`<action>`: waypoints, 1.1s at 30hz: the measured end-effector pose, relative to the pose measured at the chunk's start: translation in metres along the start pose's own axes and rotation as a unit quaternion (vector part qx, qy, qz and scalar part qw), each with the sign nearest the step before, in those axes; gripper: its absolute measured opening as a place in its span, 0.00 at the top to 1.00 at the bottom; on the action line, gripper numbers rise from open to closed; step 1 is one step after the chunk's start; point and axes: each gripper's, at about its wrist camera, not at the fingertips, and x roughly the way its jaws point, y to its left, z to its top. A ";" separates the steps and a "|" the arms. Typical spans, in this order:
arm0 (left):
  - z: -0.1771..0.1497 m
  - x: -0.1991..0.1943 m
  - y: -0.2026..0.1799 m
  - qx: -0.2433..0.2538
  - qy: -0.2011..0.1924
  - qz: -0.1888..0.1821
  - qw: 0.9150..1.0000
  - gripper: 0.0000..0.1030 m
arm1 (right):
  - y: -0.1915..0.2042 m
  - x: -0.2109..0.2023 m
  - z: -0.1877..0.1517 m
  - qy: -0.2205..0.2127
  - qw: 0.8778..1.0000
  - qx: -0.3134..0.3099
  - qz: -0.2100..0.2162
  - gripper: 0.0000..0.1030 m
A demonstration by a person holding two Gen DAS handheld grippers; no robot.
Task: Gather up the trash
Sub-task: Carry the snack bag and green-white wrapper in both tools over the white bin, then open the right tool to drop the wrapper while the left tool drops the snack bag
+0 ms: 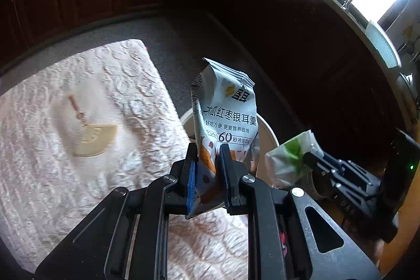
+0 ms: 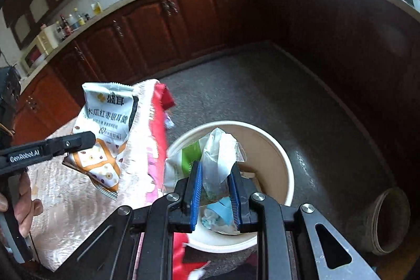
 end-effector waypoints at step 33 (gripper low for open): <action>0.000 0.069 -0.029 0.007 0.040 0.021 0.999 0.65 | -0.029 0.056 -0.010 0.064 0.996 0.053 -0.040 0.56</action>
